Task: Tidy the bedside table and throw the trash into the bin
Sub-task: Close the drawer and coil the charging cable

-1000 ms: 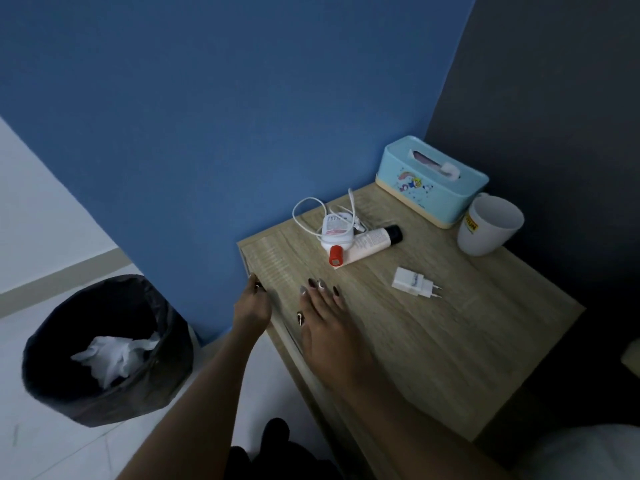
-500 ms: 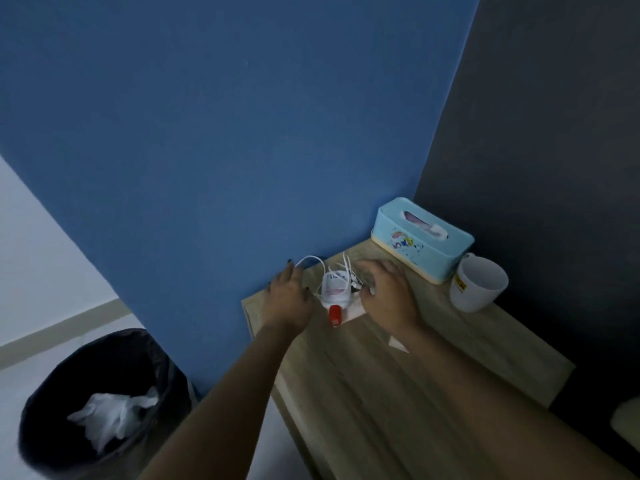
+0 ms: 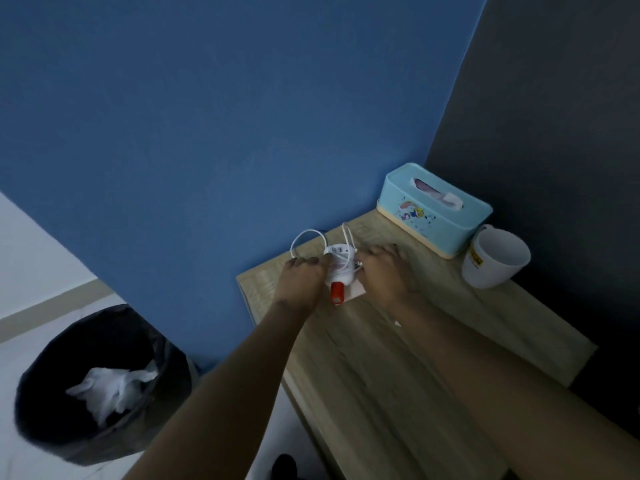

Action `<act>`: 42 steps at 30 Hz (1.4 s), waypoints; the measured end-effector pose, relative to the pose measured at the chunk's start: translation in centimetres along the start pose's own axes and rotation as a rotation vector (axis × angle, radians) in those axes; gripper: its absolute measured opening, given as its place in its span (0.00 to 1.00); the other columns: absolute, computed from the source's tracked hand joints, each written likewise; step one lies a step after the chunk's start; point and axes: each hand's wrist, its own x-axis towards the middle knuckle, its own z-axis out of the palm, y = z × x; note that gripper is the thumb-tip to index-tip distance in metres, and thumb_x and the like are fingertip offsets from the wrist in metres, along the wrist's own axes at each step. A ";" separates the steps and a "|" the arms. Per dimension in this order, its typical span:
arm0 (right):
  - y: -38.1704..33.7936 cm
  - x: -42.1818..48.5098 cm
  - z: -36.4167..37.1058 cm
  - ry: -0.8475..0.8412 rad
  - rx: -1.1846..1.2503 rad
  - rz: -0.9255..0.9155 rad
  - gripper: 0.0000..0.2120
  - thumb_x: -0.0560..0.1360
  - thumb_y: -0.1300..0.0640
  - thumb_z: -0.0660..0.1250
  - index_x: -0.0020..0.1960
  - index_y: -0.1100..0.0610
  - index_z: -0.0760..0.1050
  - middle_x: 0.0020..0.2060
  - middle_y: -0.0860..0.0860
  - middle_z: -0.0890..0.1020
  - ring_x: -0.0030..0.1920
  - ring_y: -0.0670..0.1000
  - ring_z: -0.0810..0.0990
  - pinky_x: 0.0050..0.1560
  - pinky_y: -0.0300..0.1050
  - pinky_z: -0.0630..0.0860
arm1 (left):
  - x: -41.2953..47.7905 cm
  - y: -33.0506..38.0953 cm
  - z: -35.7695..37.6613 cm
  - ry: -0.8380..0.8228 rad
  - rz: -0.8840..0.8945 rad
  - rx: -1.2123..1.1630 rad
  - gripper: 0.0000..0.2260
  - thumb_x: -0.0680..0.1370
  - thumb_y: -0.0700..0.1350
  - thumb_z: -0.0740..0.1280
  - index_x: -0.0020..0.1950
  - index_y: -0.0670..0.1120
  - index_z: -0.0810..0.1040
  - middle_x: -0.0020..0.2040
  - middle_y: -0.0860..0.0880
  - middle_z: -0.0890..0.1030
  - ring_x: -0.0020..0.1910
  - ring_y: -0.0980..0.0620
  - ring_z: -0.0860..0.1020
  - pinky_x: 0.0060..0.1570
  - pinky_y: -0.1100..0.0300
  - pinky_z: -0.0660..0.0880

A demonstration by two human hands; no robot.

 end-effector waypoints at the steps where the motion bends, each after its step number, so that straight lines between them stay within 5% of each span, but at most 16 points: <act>1: 0.0 0.0 0.1 0.025 -0.032 -0.006 0.14 0.77 0.55 0.61 0.61 0.53 0.76 0.59 0.53 0.79 0.61 0.56 0.73 0.60 0.51 0.66 | -0.1 0.0 -0.1 0.005 -0.001 0.023 0.17 0.80 0.42 0.56 0.69 0.46 0.67 0.59 0.44 0.79 0.57 0.42 0.78 0.58 0.52 0.71; 10: 0.2 -0.6 -5.1 0.345 0.018 -0.010 0.04 0.66 0.61 0.72 0.39 0.59 0.78 0.39 0.58 0.75 0.38 0.59 0.76 0.34 0.47 0.68 | -1.0 0.2 -3.7 0.113 -0.005 -0.035 0.15 0.79 0.37 0.57 0.63 0.46 0.74 0.59 0.45 0.75 0.58 0.43 0.75 0.56 0.53 0.71; 17: -0.3 -2.9 -10.8 0.267 0.311 0.199 0.08 0.77 0.55 0.60 0.47 0.55 0.77 0.44 0.56 0.83 0.46 0.58 0.81 0.39 0.45 0.72 | -2.6 1.3 -9.5 0.219 0.000 -0.051 0.10 0.78 0.39 0.58 0.55 0.47 0.75 0.54 0.47 0.76 0.54 0.46 0.76 0.51 0.55 0.70; 22: -0.8 -3.8 -15.0 0.187 1.051 0.358 0.06 0.76 0.62 0.63 0.45 0.53 0.76 0.42 0.57 0.85 0.41 0.54 0.84 0.47 0.52 0.81 | -4.7 1.7 -14.1 0.300 0.006 -0.081 0.07 0.79 0.43 0.60 0.53 0.48 0.77 0.52 0.48 0.77 0.54 0.47 0.76 0.48 0.56 0.70; 26: -1.4 -4.7 -19.2 0.083 1.663 0.454 0.06 0.76 0.64 0.62 0.46 0.58 0.78 0.47 0.60 0.83 0.49 0.56 0.83 0.50 0.50 0.80 | -7.3 1.0 -17.1 0.316 0.017 -0.074 0.07 0.79 0.44 0.63 0.55 0.49 0.78 0.52 0.48 0.79 0.53 0.48 0.77 0.45 0.58 0.71; 33: -2.6 -8.1 -24.0 0.235 2.007 0.425 0.02 0.76 0.64 0.67 0.47 0.60 0.74 0.42 0.58 0.83 0.41 0.53 0.86 0.41 0.44 0.81 | -12.2 -1.4 -20.7 0.353 -0.154 -0.294 0.10 0.78 0.40 0.61 0.55 0.45 0.79 0.51 0.46 0.82 0.49 0.47 0.80 0.46 0.55 0.75; 37: -3.0 -10.3 -26.7 0.178 1.990 0.329 0.05 0.76 0.66 0.66 0.50 0.58 0.73 0.42 0.56 0.83 0.39 0.52 0.84 0.40 0.44 0.79 | -14.3 -2.0 -21.3 0.316 -0.257 -0.599 0.13 0.76 0.34 0.64 0.60 0.42 0.77 0.47 0.44 0.83 0.46 0.48 0.82 0.49 0.54 0.79; 42: -4.3 -12.5 -30.9 0.029 1.838 0.098 0.06 0.77 0.66 0.65 0.52 0.57 0.74 0.47 0.56 0.84 0.40 0.53 0.85 0.41 0.46 0.81 | -15.7 0.8 -24.3 0.088 -0.073 -0.645 0.41 0.69 0.44 0.76 0.77 0.47 0.56 0.71 0.43 0.69 0.69 0.46 0.71 0.66 0.56 0.69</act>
